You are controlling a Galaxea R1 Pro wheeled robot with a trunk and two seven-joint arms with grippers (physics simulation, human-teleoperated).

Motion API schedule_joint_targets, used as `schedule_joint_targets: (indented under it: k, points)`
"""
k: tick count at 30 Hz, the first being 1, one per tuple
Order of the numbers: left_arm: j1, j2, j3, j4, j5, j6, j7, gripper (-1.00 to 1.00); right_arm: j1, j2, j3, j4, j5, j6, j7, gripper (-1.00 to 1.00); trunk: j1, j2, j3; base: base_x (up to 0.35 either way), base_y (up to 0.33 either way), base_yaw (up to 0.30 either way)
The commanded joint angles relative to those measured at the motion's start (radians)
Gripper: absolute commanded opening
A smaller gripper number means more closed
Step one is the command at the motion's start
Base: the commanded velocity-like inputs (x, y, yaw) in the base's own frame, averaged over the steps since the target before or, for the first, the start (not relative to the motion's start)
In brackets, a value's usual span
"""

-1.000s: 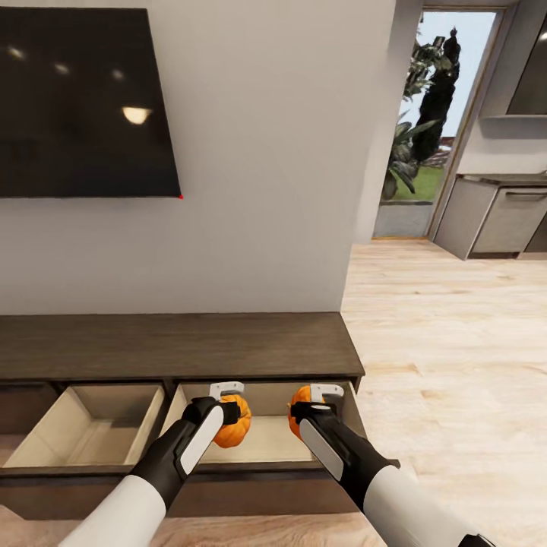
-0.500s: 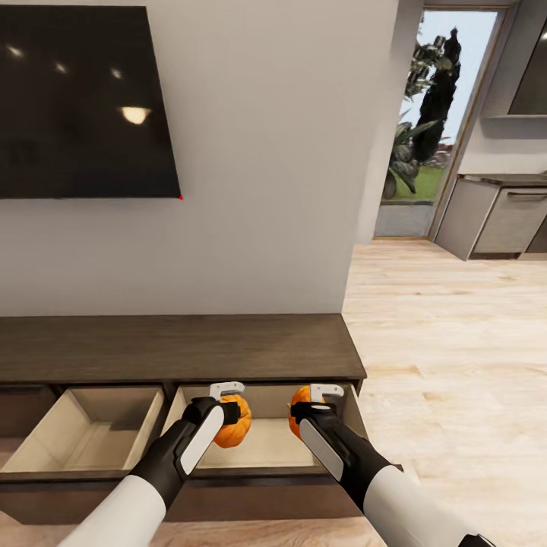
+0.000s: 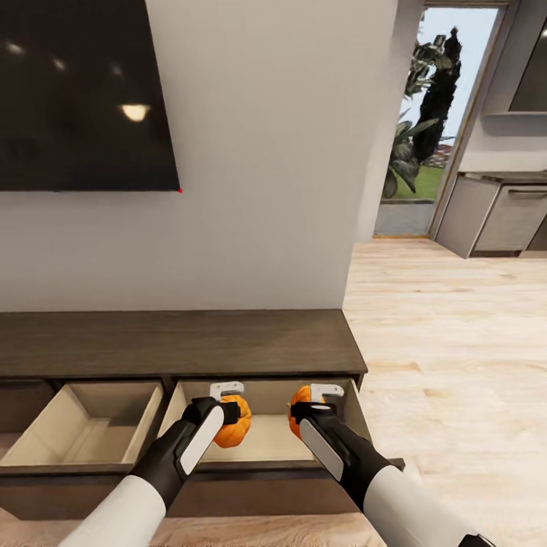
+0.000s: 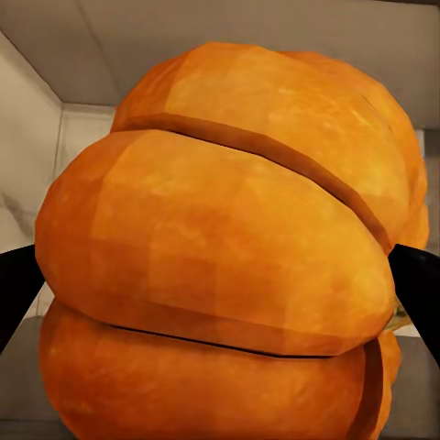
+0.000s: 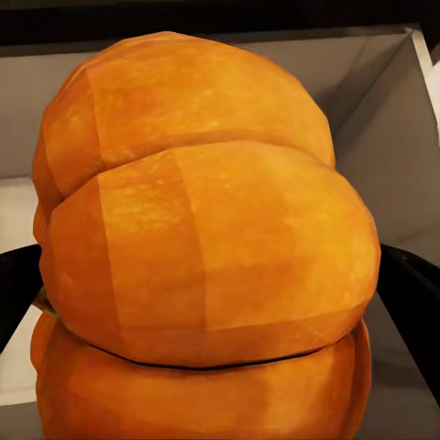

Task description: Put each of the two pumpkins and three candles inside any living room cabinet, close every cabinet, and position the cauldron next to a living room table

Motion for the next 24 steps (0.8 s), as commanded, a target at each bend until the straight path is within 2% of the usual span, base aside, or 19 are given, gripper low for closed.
schedule_joint_targets:
  k: [1,14,24]
  points:
    - [-0.001,0.001,-0.002,-0.001,0.01,0.001,0.01,-1.0,-0.001,-0.001,0.004,-0.001,-0.004,0.003,-0.009,-1.0,0.004,-0.008,-0.004,0.0,0.0,0.0]
    - [-0.001,0.0,-0.005,-0.001,0.009,0.0,0.01,-1.0,-0.001,-0.001,0.004,-0.003,-0.004,0.002,-0.009,-1.0,0.054,-0.099,-0.045,0.0,0.0,0.0]
    - [-0.001,0.0,-0.006,-0.001,0.01,0.0,0.01,-1.0,-0.001,-0.001,0.006,-0.003,-0.004,0.002,-0.009,-1.0,0.054,-0.099,-0.045,0.0,0.0,0.0]
